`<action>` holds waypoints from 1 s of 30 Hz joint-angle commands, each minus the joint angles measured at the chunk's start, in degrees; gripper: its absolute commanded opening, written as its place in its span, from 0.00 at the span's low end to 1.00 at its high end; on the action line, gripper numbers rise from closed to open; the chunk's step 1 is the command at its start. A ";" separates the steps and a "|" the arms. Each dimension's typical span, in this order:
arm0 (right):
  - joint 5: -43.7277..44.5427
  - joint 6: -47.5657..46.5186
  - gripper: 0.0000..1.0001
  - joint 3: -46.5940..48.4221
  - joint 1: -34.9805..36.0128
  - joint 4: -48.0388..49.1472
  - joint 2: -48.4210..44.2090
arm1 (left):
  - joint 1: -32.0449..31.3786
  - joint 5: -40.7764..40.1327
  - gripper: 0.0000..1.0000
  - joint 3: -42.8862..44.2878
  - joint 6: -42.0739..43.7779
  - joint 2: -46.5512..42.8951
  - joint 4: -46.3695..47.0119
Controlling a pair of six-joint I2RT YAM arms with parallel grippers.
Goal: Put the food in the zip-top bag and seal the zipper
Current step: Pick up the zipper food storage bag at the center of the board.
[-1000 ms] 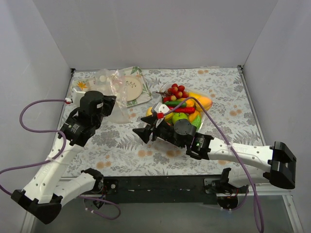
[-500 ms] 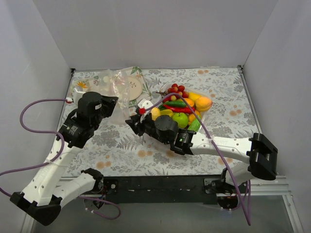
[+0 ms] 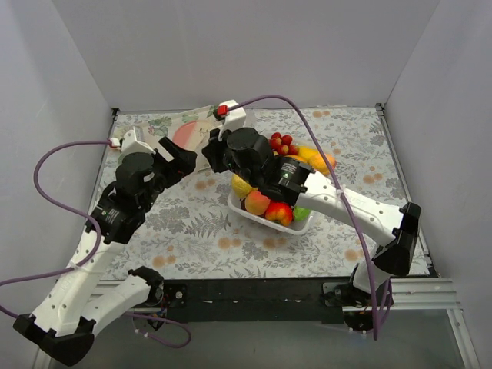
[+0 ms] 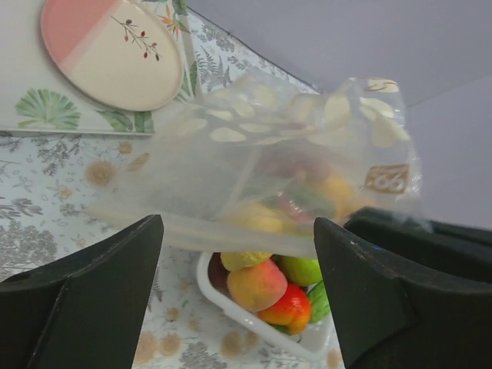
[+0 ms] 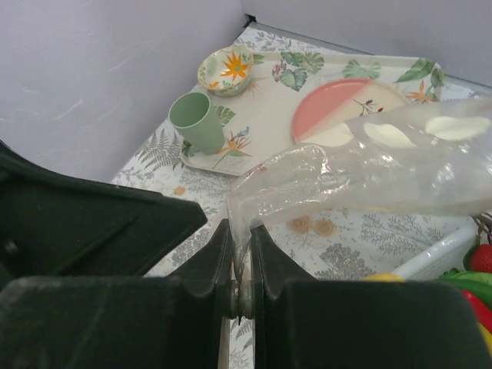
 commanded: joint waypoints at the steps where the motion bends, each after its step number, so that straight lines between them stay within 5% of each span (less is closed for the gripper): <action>1: -3.42 7.13 0.01 8.77 -2.00 -15.26 2.49 | -0.08 3.54 0.70 -5.30 15.16 -3.61 4.73; 8: -13.62 9.07 0.01 10.54 -8.08 -20.89 3.55 | -0.16 8.28 0.48 -17.71 24.21 -12.05 16.96; 20: -26.45 12.85 0.01 16.88 -14.58 -30.65 7.07 | -0.34 26.30 0.47 -16.48 41.28 -7.66 18.29; 30: -31.82 15.49 0.01 19.60 -17.66 -34.43 8.91 | -10.59 21.31 0.47 -16.13 45.06 -3.27 15.38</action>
